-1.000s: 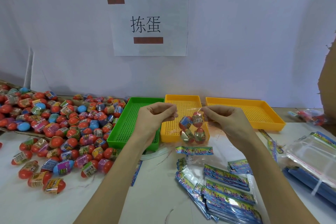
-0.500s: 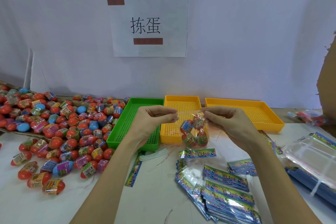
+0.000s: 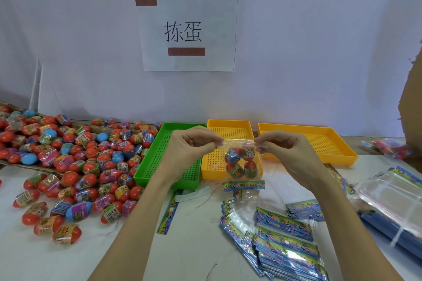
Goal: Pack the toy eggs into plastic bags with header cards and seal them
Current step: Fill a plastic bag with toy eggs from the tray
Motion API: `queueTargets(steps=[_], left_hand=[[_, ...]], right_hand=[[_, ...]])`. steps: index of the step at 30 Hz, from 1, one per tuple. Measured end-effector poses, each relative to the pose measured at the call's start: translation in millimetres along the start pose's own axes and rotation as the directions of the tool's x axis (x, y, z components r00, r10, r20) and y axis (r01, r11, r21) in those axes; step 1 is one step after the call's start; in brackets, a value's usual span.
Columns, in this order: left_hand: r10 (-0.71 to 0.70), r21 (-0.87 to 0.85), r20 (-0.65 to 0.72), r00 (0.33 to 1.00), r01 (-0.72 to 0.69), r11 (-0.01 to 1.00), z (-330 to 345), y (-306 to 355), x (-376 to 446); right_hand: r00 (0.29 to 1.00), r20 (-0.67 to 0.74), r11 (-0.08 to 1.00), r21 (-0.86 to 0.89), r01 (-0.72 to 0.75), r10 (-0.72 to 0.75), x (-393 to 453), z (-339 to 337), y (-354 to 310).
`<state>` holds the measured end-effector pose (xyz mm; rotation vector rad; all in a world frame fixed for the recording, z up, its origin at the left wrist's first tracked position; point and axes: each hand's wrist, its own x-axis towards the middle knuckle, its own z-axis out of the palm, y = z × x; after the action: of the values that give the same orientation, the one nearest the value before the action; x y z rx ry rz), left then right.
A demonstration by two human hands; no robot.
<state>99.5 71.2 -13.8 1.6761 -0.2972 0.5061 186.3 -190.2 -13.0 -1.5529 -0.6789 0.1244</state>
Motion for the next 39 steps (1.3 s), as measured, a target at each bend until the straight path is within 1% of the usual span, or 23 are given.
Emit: queueTargets(steps=[5, 9, 12, 14, 15, 18, 24, 31, 34, 37, 38, 39], left_hand=[[0.03, 0.094, 0.031, 0.999, -0.033, 0.995, -0.8, 1.4, 1.7], [0.005, 0.143, 0.072, 0.997, -0.015, 0.99, -1.9, 2.0, 1.2], [-0.037, 0.11, 0.06, 0.998, 0.031, 0.993, -1.0, 0.8, 0.6], [-0.052, 0.093, 0.014, 0.999, 0.05, 0.994, 2.2, 1.0, 0.9], [-0.047, 0.097, -0.014, 0.999, 0.048, 0.994, 4.3, 1.0, 1.2], [-0.018, 0.083, -0.055, 0.998, 0.022, 0.996, 7.9, -2.4, 2.1], [-0.002, 0.057, -0.066, 0.998, 0.006, 0.998, 6.7, -7.8, 2.3], [-0.013, 0.025, -0.059, 0.998, 0.015, 1.0, 7.1, -10.2, 3.1], [-0.051, -0.026, -0.066, 0.997, 0.049, 0.998, 6.4, -10.9, 3.6], [-0.16, -0.157, -0.068, 0.985, 0.148, 0.976, 8.8, -10.0, 4.2], [-0.195, -0.163, -0.052, 0.979, 0.184, 0.969, 10.9, -9.4, 4.3], [-0.218, -0.132, -0.034, 0.975, 0.212, 0.968, 13.6, -9.1, 4.4]], right_hand=[[0.999, -0.008, 0.998, -0.054, 0.031, -0.031, -0.7, 0.7, -2.9], [1.0, -0.011, 0.996, -0.089, 0.02, -0.021, -1.2, 0.6, -4.3], [0.999, -0.03, 0.999, -0.047, 0.018, -0.02, -0.4, 1.2, -4.5], [0.999, -0.045, 1.0, 0.013, 0.022, -0.022, 0.0, 3.2, -5.2], [0.998, -0.056, 1.0, 0.016, 0.026, -0.025, 0.0, 4.9, -5.4], [0.997, -0.08, 0.997, -0.074, 0.016, -0.022, -0.9, 8.7, -5.3], [0.999, -0.043, 0.998, -0.063, 0.018, -0.021, 1.2, 8.3, 0.0], [0.995, -0.084, 0.998, -0.043, 0.055, -0.058, 2.6, 12.4, -0.2], [0.993, -0.088, 0.996, -0.05, 0.07, -0.074, 2.6, 17.2, -0.7], [0.992, -0.096, 0.995, -0.064, 0.07, -0.076, 2.0, 19.4, -0.4], [0.992, -0.1, 0.996, -0.06, 0.067, -0.073, 1.8, 19.5, -0.5], [0.992, -0.103, 0.996, -0.055, 0.063, -0.069, 1.8, 19.7, -0.6]])
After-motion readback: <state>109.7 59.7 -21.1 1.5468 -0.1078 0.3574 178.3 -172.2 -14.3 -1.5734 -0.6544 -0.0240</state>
